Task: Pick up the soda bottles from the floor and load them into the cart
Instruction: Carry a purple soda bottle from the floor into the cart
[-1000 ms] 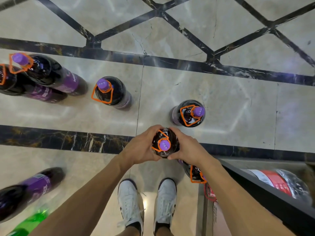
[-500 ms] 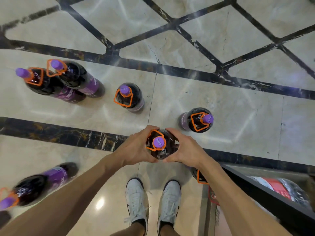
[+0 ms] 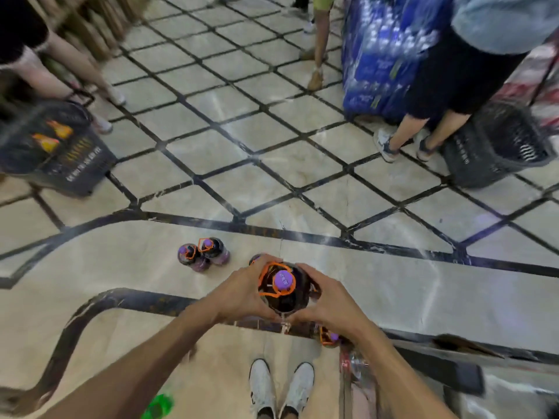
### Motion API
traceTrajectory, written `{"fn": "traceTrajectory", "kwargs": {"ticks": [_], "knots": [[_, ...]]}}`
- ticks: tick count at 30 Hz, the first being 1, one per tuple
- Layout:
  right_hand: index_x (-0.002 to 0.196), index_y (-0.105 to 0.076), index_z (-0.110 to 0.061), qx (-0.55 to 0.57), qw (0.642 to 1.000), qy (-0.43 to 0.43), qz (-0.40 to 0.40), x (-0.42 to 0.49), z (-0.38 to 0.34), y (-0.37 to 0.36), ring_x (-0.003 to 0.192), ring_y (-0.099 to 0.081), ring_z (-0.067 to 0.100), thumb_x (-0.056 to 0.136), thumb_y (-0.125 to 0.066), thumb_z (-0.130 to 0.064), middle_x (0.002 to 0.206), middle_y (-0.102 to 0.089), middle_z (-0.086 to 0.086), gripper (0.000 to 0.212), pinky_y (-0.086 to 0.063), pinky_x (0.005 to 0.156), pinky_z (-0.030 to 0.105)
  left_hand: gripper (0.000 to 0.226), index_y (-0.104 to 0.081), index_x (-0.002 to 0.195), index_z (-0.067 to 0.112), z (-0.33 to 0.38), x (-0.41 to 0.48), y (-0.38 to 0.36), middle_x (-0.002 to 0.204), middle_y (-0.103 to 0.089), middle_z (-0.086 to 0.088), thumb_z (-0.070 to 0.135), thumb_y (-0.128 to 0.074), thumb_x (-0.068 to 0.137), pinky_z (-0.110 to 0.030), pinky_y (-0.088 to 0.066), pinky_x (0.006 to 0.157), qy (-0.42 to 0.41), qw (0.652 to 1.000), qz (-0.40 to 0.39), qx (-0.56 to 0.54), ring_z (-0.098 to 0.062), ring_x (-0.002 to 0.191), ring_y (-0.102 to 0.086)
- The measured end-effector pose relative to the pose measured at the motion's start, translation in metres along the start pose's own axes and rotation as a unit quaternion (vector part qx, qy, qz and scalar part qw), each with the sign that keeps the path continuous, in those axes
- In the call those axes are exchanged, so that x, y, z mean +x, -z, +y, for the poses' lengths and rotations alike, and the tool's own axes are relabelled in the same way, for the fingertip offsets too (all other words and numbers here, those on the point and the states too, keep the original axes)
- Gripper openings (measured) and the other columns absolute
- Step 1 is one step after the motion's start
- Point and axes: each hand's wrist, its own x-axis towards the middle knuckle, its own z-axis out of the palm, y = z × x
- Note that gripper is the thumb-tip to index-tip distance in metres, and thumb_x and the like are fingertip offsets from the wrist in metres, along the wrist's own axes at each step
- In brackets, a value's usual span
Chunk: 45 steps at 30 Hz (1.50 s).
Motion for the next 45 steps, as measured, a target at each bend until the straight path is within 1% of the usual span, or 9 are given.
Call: {"fn": "traceTrajectory", "kwargs": {"ticks": [4, 11, 15, 20, 23, 27, 34, 40, 45], "knots": [[0.122, -0.062, -0.061, 0.02, 0.998, 0.039, 0.055, -0.048, -0.063, 0.037, 0.111, -0.069, 0.004, 0.057, -0.1, -0.011, 0.118, -0.073, -0.019, 0.09, -0.058, 0.096, 0.025, 0.096, -0.04, 0.13, 0.042, 0.086, -0.031, 0.043, 0.117, -0.068, 0.016, 0.048, -0.093, 0.05, -0.035, -0.054, 0.096, -0.038, 0.999, 0.007, 0.023, -0.003, 0.109, -0.066], [0.131, -0.062, -0.047, 0.021, 0.987, 0.078, 0.142, -0.119, -0.11, 0.092, 0.113, -0.067, 0.001, 0.057, -0.099, -0.026, 0.119, -0.072, -0.02, 0.085, -0.056, 0.101, 0.033, 0.093, -0.045, 0.128, 0.043, 0.192, -0.046, 0.067, 0.115, -0.068, 0.019, 0.039, -0.099, 0.052, -0.029, -0.054, 0.093, -0.125, 0.989, 0.006, 0.074, 0.004, 0.105, -0.065], [0.128, -0.065, -0.04, 0.028, 0.973, 0.083, 0.213, -0.164, -0.121, 0.109, 0.109, -0.068, -0.001, 0.06, -0.1, -0.026, 0.116, -0.073, -0.02, 0.078, -0.057, 0.095, 0.027, 0.093, -0.048, 0.125, 0.041, 0.238, -0.047, 0.065, 0.113, -0.069, 0.018, 0.042, -0.1, 0.048, -0.033, -0.056, 0.093, -0.179, 0.98, -0.007, 0.09, 0.004, 0.103, -0.067], [0.131, -0.066, -0.032, 0.078, 0.94, 0.063, 0.325, -0.217, -0.131, 0.11, 0.111, -0.07, 0.003, 0.062, -0.099, -0.019, 0.118, -0.075, -0.014, 0.077, -0.056, 0.096, 0.026, 0.087, -0.053, 0.12, 0.046, 0.292, -0.042, 0.065, 0.113, -0.071, 0.017, 0.035, -0.101, 0.048, -0.038, -0.057, 0.094, -0.253, 0.959, -0.083, 0.098, -0.004, 0.106, -0.069], [0.125, -0.068, -0.038, 0.1, 0.918, 0.038, 0.383, -0.248, -0.133, 0.1, 0.107, -0.071, 0.001, 0.063, -0.098, -0.017, 0.114, -0.075, -0.019, 0.072, -0.056, 0.095, 0.025, 0.083, -0.053, 0.12, 0.04, 0.319, -0.039, 0.055, 0.111, -0.07, 0.019, 0.02, -0.099, 0.054, -0.03, -0.056, 0.092, -0.296, 0.936, -0.156, 0.114, -0.005, 0.105, -0.069], [0.126, -0.069, -0.037, 0.129, 0.869, -0.002, 0.477, -0.285, -0.135, 0.071, 0.109, -0.071, 0.003, 0.059, -0.098, -0.022, 0.114, -0.076, -0.016, 0.074, -0.055, 0.1, 0.032, 0.088, -0.053, 0.123, 0.04, 0.342, -0.038, 0.036, 0.114, -0.069, 0.02, 0.028, -0.101, 0.05, -0.035, -0.054, 0.097, -0.351, 0.897, -0.237, 0.129, -0.005, 0.107, -0.068], [0.124, -0.072, -0.027, 0.162, 0.777, -0.074, 0.604, -0.354, -0.133, 0.002, 0.108, -0.073, 0.007, 0.061, -0.098, -0.018, 0.112, -0.078, -0.009, 0.068, -0.055, 0.097, 0.026, 0.087, -0.055, 0.123, 0.033, 0.369, -0.065, -0.028, 0.112, -0.072, 0.015, 0.018, -0.102, 0.052, -0.029, -0.055, 0.093, -0.41, 0.817, -0.379, 0.142, -0.006, 0.104, -0.07], [0.122, -0.072, -0.019, 0.212, 0.666, -0.149, 0.699, -0.435, -0.119, -0.089, 0.101, -0.069, 0.001, 0.062, -0.098, -0.01, 0.113, -0.079, -0.005, 0.066, -0.053, 0.097, 0.023, 0.08, -0.055, 0.115, 0.034, 0.389, -0.139, -0.118, 0.108, -0.068, 0.028, 0.006, -0.099, 0.055, -0.006, -0.047, 0.08, -0.457, 0.716, -0.498, 0.173, 0.008, 0.094, -0.067], [0.118, -0.071, -0.031, 0.21, 0.552, -0.206, 0.78, -0.518, -0.124, -0.185, 0.103, -0.07, -0.002, 0.063, -0.1, -0.012, 0.109, -0.078, -0.017, 0.065, -0.053, 0.091, 0.017, 0.083, -0.059, 0.121, 0.032, 0.394, -0.231, -0.21, 0.116, -0.073, 0.006, 0.01, -0.1, 0.053, -0.03, -0.054, 0.097, -0.485, 0.622, -0.585, 0.188, -0.014, 0.108, -0.07]]}}
